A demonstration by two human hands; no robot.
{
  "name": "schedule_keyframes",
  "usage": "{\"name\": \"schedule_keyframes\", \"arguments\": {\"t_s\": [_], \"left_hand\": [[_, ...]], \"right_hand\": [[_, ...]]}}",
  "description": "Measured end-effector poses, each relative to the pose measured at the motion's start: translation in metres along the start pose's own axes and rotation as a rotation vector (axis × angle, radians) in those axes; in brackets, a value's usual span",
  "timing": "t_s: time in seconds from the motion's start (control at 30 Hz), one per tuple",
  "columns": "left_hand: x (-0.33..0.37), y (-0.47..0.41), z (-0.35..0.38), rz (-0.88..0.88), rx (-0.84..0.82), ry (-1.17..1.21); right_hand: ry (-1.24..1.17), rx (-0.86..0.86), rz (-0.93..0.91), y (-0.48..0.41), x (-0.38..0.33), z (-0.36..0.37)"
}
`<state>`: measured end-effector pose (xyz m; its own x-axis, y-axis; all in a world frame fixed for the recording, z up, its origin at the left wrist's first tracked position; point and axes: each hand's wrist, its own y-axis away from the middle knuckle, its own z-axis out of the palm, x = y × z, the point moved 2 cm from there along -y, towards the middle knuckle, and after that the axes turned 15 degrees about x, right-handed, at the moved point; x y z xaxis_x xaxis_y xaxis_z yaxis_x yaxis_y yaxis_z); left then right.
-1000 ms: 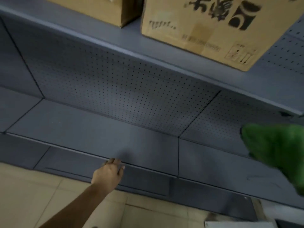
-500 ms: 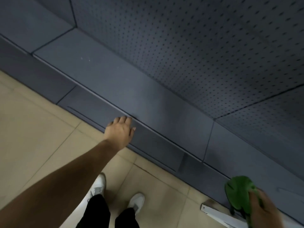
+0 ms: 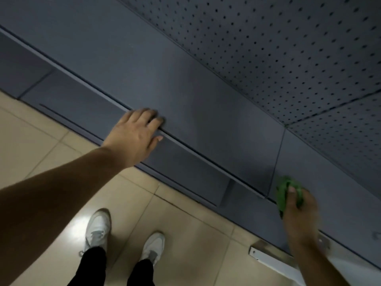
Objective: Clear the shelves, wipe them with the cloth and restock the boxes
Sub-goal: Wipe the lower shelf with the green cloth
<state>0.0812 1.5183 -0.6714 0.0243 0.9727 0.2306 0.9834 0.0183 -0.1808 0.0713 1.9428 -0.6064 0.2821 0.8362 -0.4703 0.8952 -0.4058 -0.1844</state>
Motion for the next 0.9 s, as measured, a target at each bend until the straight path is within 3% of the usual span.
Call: {"name": "schedule_keyframes", "arguments": {"t_s": [0.17, 0.27, 0.4, 0.53, 0.9], "left_hand": [[0.0, -0.01, 0.031, 0.061, 0.003, -0.011], [0.002, -0.006, 0.046, 0.093, 0.039, -0.073], [0.005, -0.007, 0.059, 0.091, 0.205, -0.008], [-0.005, -0.008, 0.08, 0.121, 0.261, 0.037], [-0.019, -0.013, 0.118, 0.057, 0.22, 0.164]], "right_hand": [[-0.036, 0.138, -0.18, -0.013, 0.003, 0.058], [0.098, 0.11, -0.311, -0.012, 0.011, 0.088], [0.31, 0.042, -0.39, 0.0, 0.01, 0.113], [0.313, -0.113, -0.401, -0.012, 0.012, 0.119], [0.319, -0.253, -0.263, -0.165, -0.016, 0.162]]}}
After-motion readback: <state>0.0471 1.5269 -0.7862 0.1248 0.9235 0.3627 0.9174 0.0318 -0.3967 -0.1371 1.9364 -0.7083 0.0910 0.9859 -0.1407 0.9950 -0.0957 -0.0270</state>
